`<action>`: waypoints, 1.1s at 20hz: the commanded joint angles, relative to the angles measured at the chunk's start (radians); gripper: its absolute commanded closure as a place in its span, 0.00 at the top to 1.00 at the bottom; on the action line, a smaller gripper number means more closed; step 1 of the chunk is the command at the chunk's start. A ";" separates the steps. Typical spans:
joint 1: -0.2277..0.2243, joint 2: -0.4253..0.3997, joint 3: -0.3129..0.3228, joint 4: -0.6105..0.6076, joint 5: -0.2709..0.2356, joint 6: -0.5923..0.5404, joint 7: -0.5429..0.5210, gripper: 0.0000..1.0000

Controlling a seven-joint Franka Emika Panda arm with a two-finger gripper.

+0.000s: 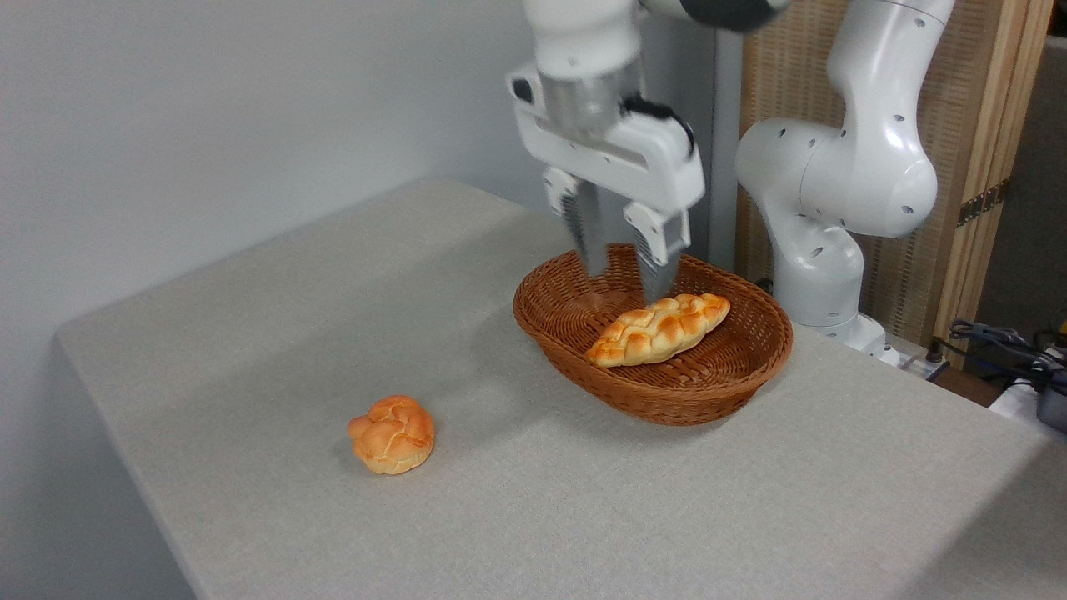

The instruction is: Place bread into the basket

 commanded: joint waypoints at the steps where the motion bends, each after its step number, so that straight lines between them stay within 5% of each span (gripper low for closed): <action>1: -0.003 0.158 0.013 0.231 -0.019 -0.020 0.010 1.00; 10: -0.002 0.373 0.018 0.559 -0.068 -0.020 0.014 1.00; 22: -0.002 0.456 0.007 0.650 -0.065 -0.019 0.017 1.00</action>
